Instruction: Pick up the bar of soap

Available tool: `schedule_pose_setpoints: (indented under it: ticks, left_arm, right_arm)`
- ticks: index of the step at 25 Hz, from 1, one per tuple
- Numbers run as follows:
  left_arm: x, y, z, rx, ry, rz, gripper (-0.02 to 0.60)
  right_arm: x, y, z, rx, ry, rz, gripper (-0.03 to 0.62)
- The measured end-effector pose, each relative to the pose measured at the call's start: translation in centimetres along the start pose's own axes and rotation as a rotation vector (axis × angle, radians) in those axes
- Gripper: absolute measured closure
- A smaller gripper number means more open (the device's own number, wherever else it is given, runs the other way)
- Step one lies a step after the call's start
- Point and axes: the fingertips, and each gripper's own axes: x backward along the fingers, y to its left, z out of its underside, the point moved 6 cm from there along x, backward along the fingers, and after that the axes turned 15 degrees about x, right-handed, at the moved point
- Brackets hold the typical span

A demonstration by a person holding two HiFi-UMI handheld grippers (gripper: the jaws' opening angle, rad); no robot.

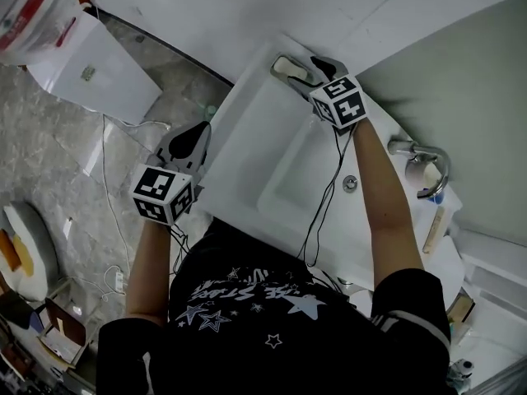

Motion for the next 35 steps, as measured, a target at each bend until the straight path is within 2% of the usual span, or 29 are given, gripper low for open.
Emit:
schedule_pose_setpoints:
  ticks: [15,22,35]
  left_arm:
    - [-0.6,1.3,2.2,0.044,0.037,-0.038,0.571]
    - [0.1,2.1,2.6,0.059,0.035,-0.051,0.571]
    - [0.6,2.7,3.4,0.087,0.039,-0.071,0.572]
  right_arm:
    - [-5.5,0.3,2.6,0.115,0.119,-0.078,0.35]
    - [-7.0,0.1,2.9,0.162,0.217,-0.157,0.364]
    - [-8.4,0.5,3.2,0.27,0.392,-0.215,0.39]
